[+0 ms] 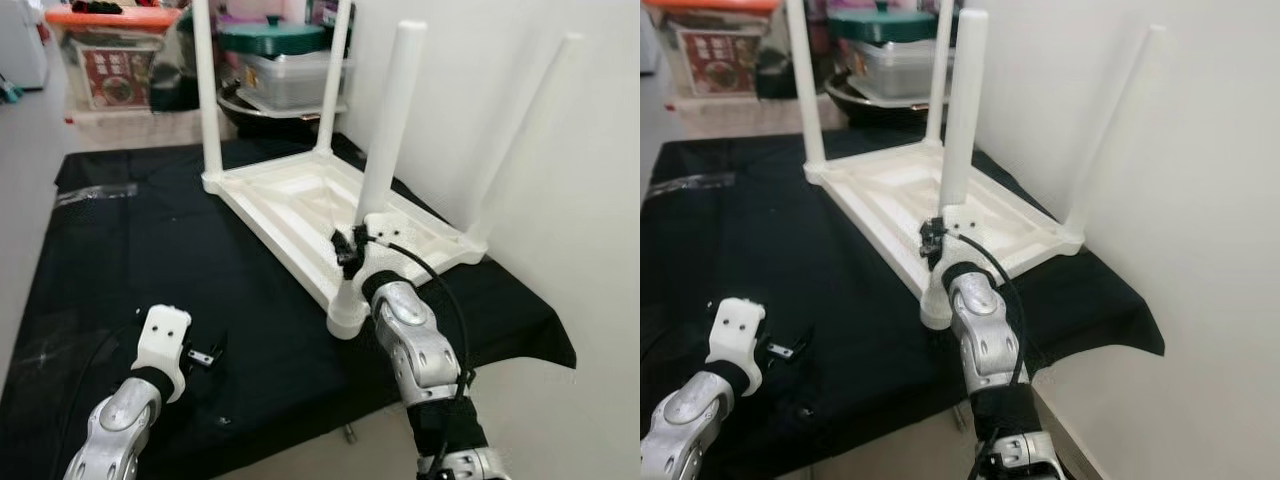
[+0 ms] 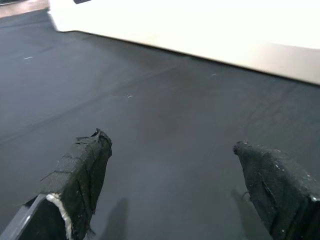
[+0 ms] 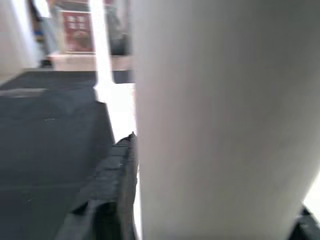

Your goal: Building children table

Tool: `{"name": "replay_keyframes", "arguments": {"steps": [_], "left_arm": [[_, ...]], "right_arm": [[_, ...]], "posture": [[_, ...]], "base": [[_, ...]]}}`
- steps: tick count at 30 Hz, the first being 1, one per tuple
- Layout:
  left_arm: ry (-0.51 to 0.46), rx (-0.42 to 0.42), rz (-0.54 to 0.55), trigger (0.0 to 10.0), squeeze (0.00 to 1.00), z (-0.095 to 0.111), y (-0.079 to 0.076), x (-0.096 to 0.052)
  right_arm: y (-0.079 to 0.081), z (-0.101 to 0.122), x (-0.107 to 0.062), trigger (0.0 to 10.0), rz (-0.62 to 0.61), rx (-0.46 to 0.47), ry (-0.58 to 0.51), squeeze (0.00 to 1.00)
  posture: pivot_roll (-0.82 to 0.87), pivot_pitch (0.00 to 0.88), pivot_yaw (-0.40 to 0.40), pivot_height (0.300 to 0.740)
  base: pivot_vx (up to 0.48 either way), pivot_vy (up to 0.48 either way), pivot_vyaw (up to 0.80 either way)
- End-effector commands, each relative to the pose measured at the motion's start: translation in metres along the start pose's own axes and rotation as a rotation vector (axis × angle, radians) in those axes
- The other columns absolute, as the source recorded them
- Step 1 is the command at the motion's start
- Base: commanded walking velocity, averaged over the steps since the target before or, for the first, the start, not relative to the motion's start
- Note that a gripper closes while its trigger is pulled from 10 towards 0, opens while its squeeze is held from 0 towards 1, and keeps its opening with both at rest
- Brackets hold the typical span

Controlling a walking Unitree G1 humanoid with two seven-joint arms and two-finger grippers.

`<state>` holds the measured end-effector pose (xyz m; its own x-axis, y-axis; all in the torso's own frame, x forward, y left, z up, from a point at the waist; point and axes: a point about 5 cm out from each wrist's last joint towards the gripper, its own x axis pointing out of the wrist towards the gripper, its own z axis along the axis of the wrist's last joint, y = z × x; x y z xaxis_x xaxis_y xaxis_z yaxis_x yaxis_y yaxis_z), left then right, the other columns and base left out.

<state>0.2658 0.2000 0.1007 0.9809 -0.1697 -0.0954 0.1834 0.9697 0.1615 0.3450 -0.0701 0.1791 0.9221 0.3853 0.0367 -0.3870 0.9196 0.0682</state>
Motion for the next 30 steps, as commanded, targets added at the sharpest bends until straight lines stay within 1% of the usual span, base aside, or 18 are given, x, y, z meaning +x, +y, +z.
{"name": "replay_keyframes", "arguments": {"steps": [1, 2, 3, 5, 7, 10, 11, 12, 14, 15, 18, 19, 24, 25, 27, 28, 29, 30], "left_arm": [[-0.004, 0.009, -0.009, 10.0, 0.00, 0.003, -0.001, 0.003], [-0.004, 0.009, -0.007, 10.0, 0.00, 0.004, 0.000, 0.003], [-0.005, 0.010, -0.006, 10.0, 0.00, 0.003, 0.001, 0.002], [-0.004, 0.011, -0.004, 10.0, 0.00, 0.003, 0.002, 0.002], [-0.004, 0.011, -0.004, 10.0, 0.00, 0.003, 0.002, 0.002], [-0.002, 0.007, -0.004, 10.0, 0.00, 0.001, -0.002, 0.004], [-0.002, 0.007, -0.004, 10.0, 0.00, 0.001, -0.002, 0.004], [-0.004, 0.005, -0.007, 10.0, 0.00, 0.001, -0.004, 0.005], [-0.014, 0.002, -0.009, 10.0, 0.00, 0.004, -0.005, 0.006], [-0.016, 0.004, 0.005, 10.0, 0.00, 0.004, -0.001, 0.004], [-0.015, 0.005, 0.009, 10.0, 0.00, 0.004, 0.000, 0.003], [-0.008, 0.009, 0.014, 10.0, 0.00, 0.002, 0.003, 0.001], [0.000, 0.009, 0.021, 10.0, 0.00, -0.001, 0.004, -0.001], [-0.001, 0.003, 0.011, 10.0, 0.00, -0.001, 0.000, 0.001], [-0.001, 0.002, 0.008, 10.0, 0.00, -0.001, -0.001, 0.002], [-0.002, 0.002, 0.000, 10.0, 0.00, 0.000, -0.003, 0.003], [-0.005, 0.002, -0.002, 10.0, 0.00, 0.000, -0.004, 0.004], [-0.006, 0.002, -0.004, 10.0, 0.00, 0.001, -0.004, 0.004]], "right_arm": [[0.010, 0.004, 0.009, 10.0, 0.118, 0.033, 0.003, 0.99], [0.010, 0.007, 0.012, 10.0, 0.131, 0.019, -0.001, 0.99], [0.013, 0.015, 0.016, 10.0, 0.220, 0.045, -0.025, 0.00], [0.018, 0.025, 0.017, 10.0, 0.326, 0.086, -0.054, 0.00], [0.020, 0.028, 0.014, 10.0, 0.337, 0.094, -0.056, 0.00], [0.040, 0.039, -0.007, 10.0, 0.917, -0.045, -0.095, 0.00], [0.040, 0.039, -0.007, 10.0, 0.917, -0.045, -0.095, 0.00], [0.043, 0.037, -0.012, 10.0, 1.030, -0.070, -0.080, 0.00], [0.054, 0.028, -0.020, 9.1, 1.183, -0.102, -0.039, 0.00], [0.066, 0.019, -0.028, 4.9, 1.286, -0.131, -0.015, 0.00], [0.070, 0.017, -0.030, 4.9, 1.309, -0.137, -0.009, 0.00], [0.081, 0.013, -0.032, 0.0, 1.332, -0.093, 0.004, 0.00], [0.086, 0.003, -0.022, 0.0, 1.206, -0.070, 0.021, 0.00], [0.075, -0.006, -0.006, 0.0, 0.966, -0.059, 0.077, 0.00], [0.071, -0.009, -0.003, 0.0, 0.909, -0.056, 0.095, 0.00], [0.054, -0.016, 0.009, 0.0, 0.672, -0.058, 0.142, 0.00], [0.026, -0.024, 0.017, 0.0, 0.379, -0.048, 0.193, 0.00], [0.005, -0.030, 0.018, 0.0, 0.173, -0.045, 0.230, 0.00]], "posture": [[0.20, 0.000, -0.104, 0.740], [0.20, 0.000, -0.104, 0.740], [0.20, 0.000, -0.106, 0.740], [0.20, 0.000, -0.106, 0.740], [0.20, 0.000, -0.106, 0.740], [0.21, 0.000, -0.117, 0.740], [0.21, 0.000, -0.117, 0.740], [0.21, 0.000, -0.117, 0.740], [0.23, 0.000, -0.129, 0.740], [0.23, 0.000, -0.133, 0.740], [0.23, 0.000, -0.133, 0.740], [0.23, 0.000, -0.137, 0.740], [0.23, 0.000, -0.134, 0.740], [0.21, 0.000, -0.127, 0.740], [0.21, 0.000, -0.127, 0.740], [0.20, 0.000, -0.123, 0.740], [0.20, 0.000, -0.122, 0.740], [0.20, 0.000, -0.122, 0.740]], "base": [[0.000, 0.000, 0.00], [0.000, 0.000, 0.00], [0.000, 0.000, 0.00], [0.000, 0.000, 0.00], [0.000, 0.000, 0.00], [0.000, 0.000, 0.00], [0.000, 0.000, 0.00], [0.000, 0.000, 0.00], [0.000, 0.000, 0.00], [0.000, 0.000, 0.00], [0.000, 0.000, 0.00], [0.000, 0.000, 0.00], [0.000, 0.000, 0.00], [0.000, 0.000, 0.00], [0.000, 0.000, 0.00], [0.000, 0.000, 0.00], [0.000, 0.000, 0.00], [0.000, 0.000, 0.00]]}}
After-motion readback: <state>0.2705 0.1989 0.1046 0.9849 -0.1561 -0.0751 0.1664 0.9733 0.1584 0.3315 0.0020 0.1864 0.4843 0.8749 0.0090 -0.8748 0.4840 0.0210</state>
